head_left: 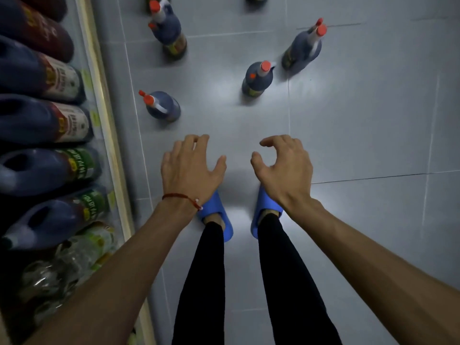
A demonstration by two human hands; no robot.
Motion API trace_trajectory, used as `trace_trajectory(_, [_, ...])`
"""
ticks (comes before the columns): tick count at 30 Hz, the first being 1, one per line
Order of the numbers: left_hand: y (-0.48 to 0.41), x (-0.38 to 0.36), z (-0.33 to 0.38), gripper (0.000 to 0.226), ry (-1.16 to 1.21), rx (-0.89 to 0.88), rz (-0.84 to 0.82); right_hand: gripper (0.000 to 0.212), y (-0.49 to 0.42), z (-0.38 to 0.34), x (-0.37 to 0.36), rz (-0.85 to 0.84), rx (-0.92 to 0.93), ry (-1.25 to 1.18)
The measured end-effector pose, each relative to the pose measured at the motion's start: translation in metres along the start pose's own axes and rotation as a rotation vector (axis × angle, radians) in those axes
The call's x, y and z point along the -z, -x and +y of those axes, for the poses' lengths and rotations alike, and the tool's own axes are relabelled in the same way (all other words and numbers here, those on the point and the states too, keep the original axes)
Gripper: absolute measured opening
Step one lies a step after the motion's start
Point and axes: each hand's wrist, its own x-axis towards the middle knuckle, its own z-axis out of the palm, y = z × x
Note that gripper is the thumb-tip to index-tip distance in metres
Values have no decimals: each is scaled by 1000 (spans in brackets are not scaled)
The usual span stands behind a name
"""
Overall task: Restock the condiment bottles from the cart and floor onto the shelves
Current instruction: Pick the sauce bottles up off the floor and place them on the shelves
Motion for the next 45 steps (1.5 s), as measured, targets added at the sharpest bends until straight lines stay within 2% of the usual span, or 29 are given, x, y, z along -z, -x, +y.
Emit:
trace_trajectory(10, [-113, -174, -42, 69, -17, -88, 77, 36, -115, 127, -144, 59, 59, -45])
trace_trajectory(14, [-165, -230, -54, 71, -40, -138, 92, 57, -176, 172, -188, 43, 118, -64])
trace_trajectory(19, [-215, -278, -65, 69, -38, -174, 156, 85, -250, 206, -233, 44, 158, -250])
trace_trajectory(25, [-257, -292, -71, 71, -53, -219, 246, 98, -315, 197, -237, 103, 313, -471])
trace_trajectory(33, [-251, -289, -73, 70, -65, -211, 301, 95, -320, 181, -248, 223, 328, -585])
trace_trajectory(40, [-236, -295, -80, 70, -10, -155, 339, 76, -299, 175, -252, 158, 387, -535])
trace_trajectory(45, [-218, -296, -91, 68, 38, -133, 372, 94, -278, 159, -261, 55, 340, -455])
